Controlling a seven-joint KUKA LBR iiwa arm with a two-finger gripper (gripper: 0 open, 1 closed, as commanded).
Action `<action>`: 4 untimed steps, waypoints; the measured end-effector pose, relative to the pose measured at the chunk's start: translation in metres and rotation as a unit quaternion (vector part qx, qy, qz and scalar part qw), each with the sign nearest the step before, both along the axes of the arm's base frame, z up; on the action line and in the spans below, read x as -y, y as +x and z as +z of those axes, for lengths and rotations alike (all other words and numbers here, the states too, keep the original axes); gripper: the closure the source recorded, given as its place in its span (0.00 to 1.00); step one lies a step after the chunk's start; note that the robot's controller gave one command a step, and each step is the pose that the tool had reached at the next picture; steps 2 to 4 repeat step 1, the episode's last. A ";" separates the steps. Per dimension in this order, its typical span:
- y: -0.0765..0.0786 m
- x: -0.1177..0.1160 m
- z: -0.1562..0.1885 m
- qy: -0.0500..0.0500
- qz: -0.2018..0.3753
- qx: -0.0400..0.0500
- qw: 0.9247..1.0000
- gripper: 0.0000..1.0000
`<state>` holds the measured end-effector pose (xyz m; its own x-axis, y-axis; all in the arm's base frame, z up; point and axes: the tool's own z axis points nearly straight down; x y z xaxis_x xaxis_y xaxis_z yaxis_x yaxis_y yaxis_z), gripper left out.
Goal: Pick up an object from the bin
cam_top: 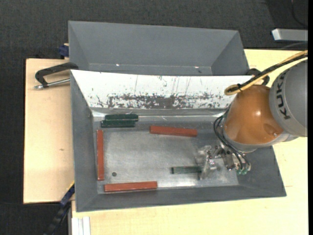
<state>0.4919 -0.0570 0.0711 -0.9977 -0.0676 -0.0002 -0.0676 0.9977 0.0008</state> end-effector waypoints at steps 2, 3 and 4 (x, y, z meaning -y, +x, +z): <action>0.009 -0.018 0.137 0.000 0.012 0.002 1.000 1.00; 0.009 -0.018 0.137 0.000 0.012 0.002 1.000 1.00; 0.009 -0.018 0.137 0.000 0.012 0.002 1.000 1.00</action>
Offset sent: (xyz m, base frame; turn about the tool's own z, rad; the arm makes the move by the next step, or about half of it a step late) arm 0.0000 0.0000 0.0000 0.0000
